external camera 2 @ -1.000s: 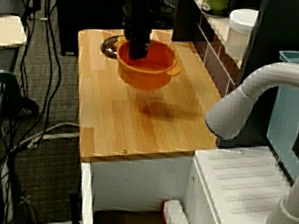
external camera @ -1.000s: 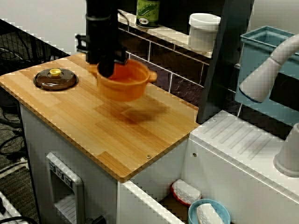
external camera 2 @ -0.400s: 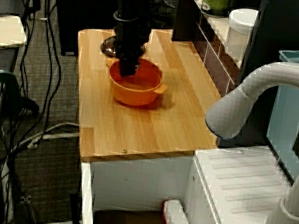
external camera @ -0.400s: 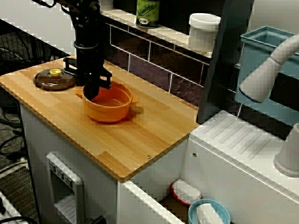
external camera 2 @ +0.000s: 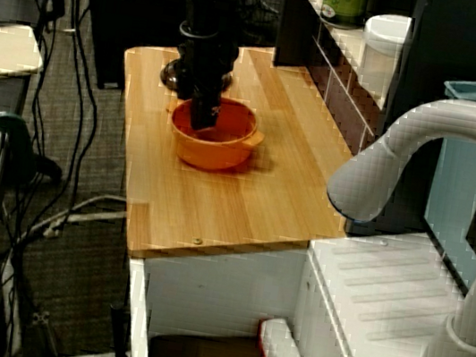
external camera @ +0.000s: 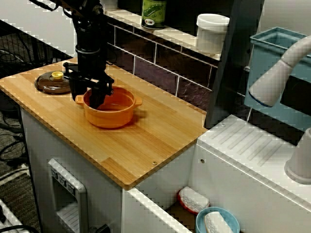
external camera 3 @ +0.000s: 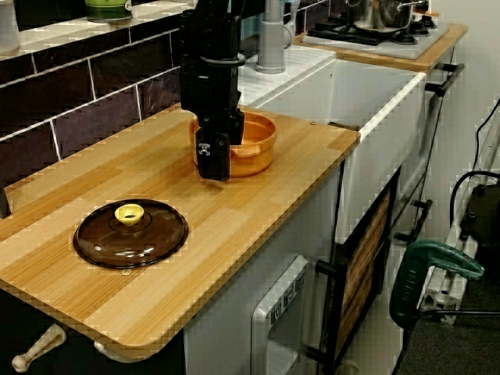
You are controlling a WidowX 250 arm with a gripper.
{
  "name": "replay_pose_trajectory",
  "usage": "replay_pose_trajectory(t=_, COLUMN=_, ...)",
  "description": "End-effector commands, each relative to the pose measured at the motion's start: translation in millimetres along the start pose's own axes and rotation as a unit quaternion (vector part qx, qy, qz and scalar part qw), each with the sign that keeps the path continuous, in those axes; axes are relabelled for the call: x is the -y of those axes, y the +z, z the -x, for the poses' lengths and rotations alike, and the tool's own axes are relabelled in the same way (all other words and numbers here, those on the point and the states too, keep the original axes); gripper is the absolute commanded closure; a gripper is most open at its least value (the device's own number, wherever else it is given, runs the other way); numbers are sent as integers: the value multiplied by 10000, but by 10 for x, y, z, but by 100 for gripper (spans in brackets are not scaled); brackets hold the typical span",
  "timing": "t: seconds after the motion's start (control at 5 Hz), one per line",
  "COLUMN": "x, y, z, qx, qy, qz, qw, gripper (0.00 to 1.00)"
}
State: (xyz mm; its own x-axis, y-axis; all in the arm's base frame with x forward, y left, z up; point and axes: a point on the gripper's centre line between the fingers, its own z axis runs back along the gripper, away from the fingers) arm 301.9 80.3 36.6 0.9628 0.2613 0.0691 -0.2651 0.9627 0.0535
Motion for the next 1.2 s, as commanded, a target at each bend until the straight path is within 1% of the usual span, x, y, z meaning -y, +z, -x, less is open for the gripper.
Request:
replay_pose_trajectory(t=0.0, x=-131, y=270, z=-46, qx=86, qy=102, qz=168, qw=9998, gripper=0)
replay_pose_trajectory(t=0.2, x=-186, y=445, z=-68, qx=50, qy=136, qz=376, qw=9992, gripper=0)
replay_pose_trajectory(t=0.4, x=-320, y=599, z=-83, qx=19, qy=180, qz=559, qw=9983, gripper=0)
replay_pose_trajectory(t=0.6, x=-561, y=707, z=-102, qx=57, qy=244, qz=694, qw=9973, gripper=0)
replay_pose_trajectory(t=0.8, x=-752, y=729, z=-124, qx=-18, qy=57, qz=742, qw=9972, gripper=0)
replay_pose_trajectory(t=1.0, x=-885, y=668, z=-152, qx=-56, qy=1, qz=584, qw=9983, gripper=0)
